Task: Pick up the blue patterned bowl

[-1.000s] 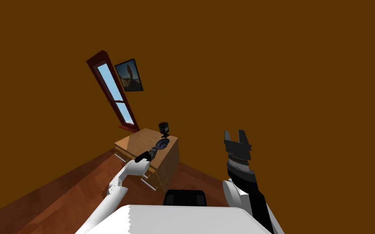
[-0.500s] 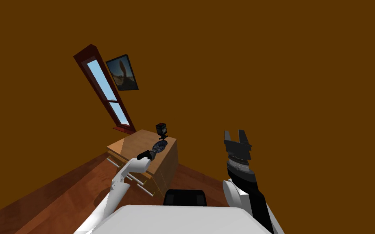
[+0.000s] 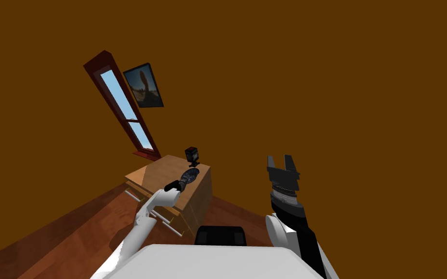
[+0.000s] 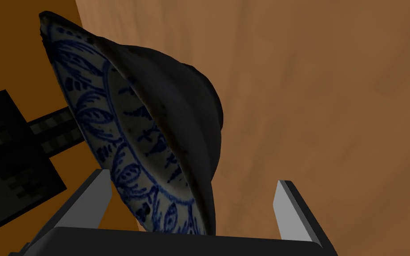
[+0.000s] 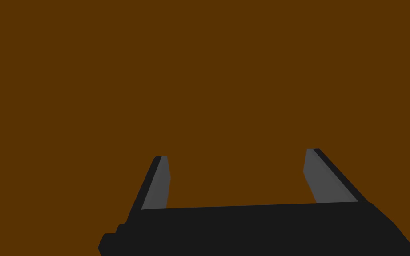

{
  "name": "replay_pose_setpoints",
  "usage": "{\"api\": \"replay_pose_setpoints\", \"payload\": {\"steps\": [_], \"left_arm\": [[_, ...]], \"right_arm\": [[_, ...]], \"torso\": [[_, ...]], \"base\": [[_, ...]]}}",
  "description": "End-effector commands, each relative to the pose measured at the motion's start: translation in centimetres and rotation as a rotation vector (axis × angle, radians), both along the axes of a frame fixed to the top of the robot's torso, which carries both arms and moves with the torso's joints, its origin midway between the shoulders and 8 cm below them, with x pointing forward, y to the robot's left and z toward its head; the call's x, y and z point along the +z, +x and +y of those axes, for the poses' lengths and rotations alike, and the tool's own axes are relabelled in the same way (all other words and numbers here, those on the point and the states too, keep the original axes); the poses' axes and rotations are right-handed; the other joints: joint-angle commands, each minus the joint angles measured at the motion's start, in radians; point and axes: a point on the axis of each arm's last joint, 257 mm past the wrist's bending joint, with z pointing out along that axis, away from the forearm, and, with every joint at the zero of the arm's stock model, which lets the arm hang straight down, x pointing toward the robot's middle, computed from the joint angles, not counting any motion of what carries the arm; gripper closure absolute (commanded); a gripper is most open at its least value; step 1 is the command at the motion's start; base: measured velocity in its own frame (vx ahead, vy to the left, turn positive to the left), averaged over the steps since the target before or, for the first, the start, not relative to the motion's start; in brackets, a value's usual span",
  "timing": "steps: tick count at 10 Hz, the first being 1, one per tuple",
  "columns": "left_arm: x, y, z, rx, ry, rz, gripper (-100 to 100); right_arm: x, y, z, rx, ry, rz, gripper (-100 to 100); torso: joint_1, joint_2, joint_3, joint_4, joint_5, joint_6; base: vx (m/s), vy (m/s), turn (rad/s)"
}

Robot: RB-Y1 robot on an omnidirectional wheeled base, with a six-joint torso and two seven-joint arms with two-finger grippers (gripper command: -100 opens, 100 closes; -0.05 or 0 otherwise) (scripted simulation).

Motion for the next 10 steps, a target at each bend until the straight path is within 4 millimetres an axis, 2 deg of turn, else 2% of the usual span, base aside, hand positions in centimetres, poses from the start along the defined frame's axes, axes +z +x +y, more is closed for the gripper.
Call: {"api": "replay_pose_setpoints", "payload": {"steps": [1,2,6,7,8,10], "left_arm": [[0.0,0.0,0.0,0.000,0.000,0.000,-100],[0.0,0.0,0.0,0.000,0.000,-0.001,100],[-0.3,-0.1,-0.4,0.004,-0.016,0.002,100],[-0.3,-0.1,-0.4,0.004,-0.015,0.002,0],[0.6,0.0,-0.1,-0.003,0.000,-0.001,100],[1.2,-0.1,-0.1,-0.005,0.001,0.000,100]], "right_arm": [[0.0,0.0,0.0,0.000,0.000,0.000,0],[0.0,0.0,0.0,0.000,0.000,0.000,0],[0.0,0.0,0.0,0.000,0.000,0.000,0],[0.0,0.0,0.0,0.000,0.000,0.000,0],[0.0,0.0,0.0,0.000,0.000,0.000,0],[0.0,0.0,0.0,0.000,0.000,0.000,0]], "torso": [[0.000,0.000,0.000,0.000,0.000,0.000],[0.000,0.001,0.000,0.000,0.000,0.000],[-0.002,0.000,0.001,0.001,-0.004,0.000],[-0.002,0.000,0.000,0.001,-0.004,0.000],[-0.002,0.000,0.000,0.001,-0.003,0.000],[-0.001,0.001,0.001,0.001,-0.004,-0.001]], "base": [[0.000,0.000,0.000],[0.000,0.000,0.000],[0.000,0.000,0.000],[0.000,0.000,0.000],[-0.011,-0.002,0.007],[-0.025,-0.005,0.016]]}}
